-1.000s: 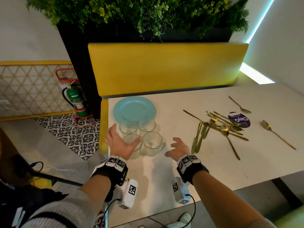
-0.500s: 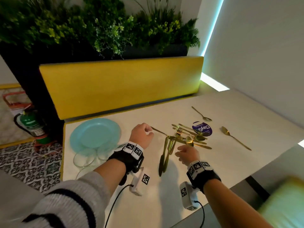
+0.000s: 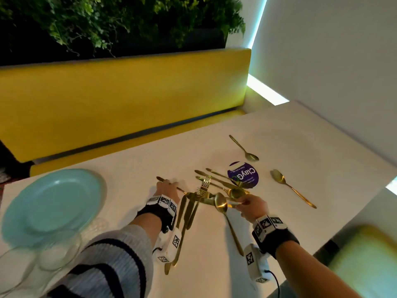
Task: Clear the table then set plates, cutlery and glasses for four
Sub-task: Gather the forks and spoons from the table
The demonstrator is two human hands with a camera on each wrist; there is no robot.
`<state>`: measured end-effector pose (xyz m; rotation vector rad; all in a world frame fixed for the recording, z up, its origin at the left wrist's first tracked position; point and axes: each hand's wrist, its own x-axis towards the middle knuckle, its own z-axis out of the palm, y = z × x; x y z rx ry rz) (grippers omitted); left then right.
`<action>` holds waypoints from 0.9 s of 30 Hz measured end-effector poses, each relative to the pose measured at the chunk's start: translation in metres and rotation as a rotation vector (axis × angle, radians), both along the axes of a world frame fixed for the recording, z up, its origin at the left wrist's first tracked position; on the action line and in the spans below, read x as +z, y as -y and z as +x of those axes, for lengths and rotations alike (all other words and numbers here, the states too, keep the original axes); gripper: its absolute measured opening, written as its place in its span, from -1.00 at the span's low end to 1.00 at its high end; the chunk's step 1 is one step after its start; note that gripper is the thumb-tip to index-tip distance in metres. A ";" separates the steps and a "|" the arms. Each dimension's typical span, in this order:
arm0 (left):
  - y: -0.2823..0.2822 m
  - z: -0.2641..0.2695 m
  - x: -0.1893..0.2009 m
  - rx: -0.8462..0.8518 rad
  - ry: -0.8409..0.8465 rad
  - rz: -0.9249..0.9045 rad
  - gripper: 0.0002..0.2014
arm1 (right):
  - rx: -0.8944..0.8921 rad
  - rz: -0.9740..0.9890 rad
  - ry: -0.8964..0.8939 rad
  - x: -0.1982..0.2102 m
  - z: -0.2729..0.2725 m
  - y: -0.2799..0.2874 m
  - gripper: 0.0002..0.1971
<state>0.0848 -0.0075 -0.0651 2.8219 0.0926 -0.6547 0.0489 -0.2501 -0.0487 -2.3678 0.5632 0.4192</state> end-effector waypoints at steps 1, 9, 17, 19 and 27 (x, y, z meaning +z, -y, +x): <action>0.001 0.003 -0.007 -0.019 0.000 0.003 -0.47 | -0.003 0.001 -0.009 -0.003 0.004 0.003 -0.92; -0.001 0.024 -0.034 -0.091 0.171 0.064 -0.70 | 0.045 -0.005 -0.052 -0.020 0.020 0.011 -0.92; -0.016 0.024 -0.026 -0.081 0.195 -0.048 -0.81 | 0.180 -0.043 -0.115 -0.037 0.016 0.000 -0.90; -0.020 0.020 -0.020 -0.013 0.210 -0.140 -0.82 | 0.212 -0.075 -0.144 -0.038 0.012 -0.006 -0.85; -0.016 0.004 0.013 0.427 0.261 -0.554 -0.75 | 0.229 -0.192 -0.255 -0.043 -0.002 -0.024 -0.79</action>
